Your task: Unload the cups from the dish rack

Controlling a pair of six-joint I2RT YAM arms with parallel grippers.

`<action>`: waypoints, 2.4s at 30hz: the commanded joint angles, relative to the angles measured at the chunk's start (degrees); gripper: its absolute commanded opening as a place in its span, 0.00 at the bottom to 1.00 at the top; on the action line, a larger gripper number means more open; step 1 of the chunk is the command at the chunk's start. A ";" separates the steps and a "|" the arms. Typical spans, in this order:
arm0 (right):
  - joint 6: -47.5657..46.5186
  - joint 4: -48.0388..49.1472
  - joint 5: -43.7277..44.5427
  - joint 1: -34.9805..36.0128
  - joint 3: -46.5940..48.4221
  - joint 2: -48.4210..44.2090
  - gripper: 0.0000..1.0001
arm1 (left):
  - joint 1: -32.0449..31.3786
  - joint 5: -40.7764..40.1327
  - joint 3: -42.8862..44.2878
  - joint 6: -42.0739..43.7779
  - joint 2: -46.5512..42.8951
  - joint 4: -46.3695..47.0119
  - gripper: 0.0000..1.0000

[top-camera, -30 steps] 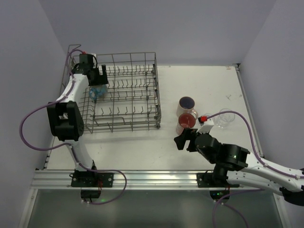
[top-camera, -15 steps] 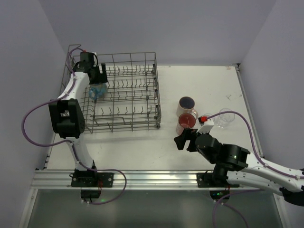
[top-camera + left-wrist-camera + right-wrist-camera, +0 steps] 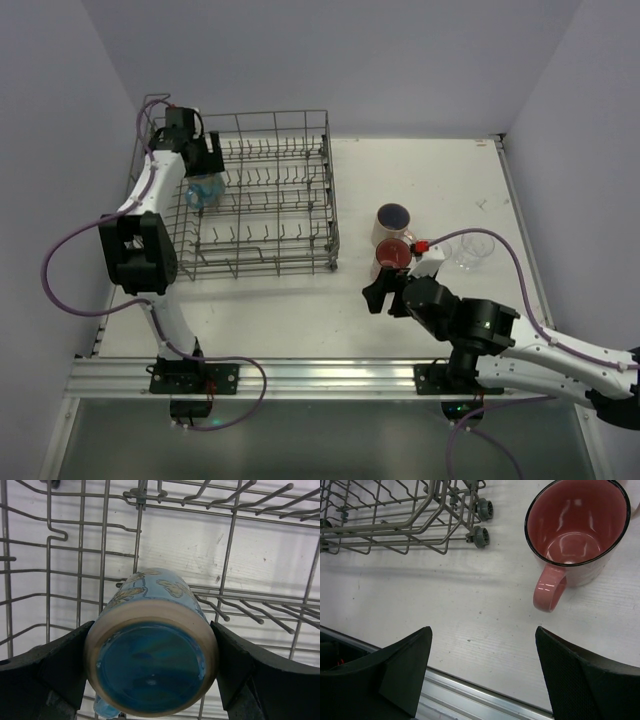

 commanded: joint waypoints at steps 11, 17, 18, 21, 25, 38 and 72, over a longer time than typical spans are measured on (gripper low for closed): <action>-0.60 0.77 -1.32 0.30 10.60 6.47 0.87 | -3.08 7.53 12.92 -6.27 -21.87 -4.05 0.00; -6.12 6.29 -5.54 -0.84 13.50 6.48 0.91 | -3.08 27.21 2.92 -19.60 -30.92 12.25 0.00; -7.09 7.61 -8.16 -1.37 13.33 6.39 0.91 | -3.08 32.72 0.38 -22.17 -32.23 16.05 0.00; -10.26 14.90 -15.27 -5.66 11.67 5.43 0.91 | -3.08 39.88 -12.80 -34.64 -38.56 34.93 0.00; -10.18 29.72 -31.54 -15.23 7.10 4.28 0.90 | -3.17 44.46 -26.96 -51.08 -44.28 57.53 0.00; -8.86 60.60 -44.12 -17.54 3.75 15.42 0.92 | -6.06 36.30 -49.56 -80.98 -51.93 95.17 0.00; -6.49 90.06 -69.70 -26.15 11.22 38.72 0.71 | -18.99 23.55 -61.52 -85.04 -53.43 96.24 0.00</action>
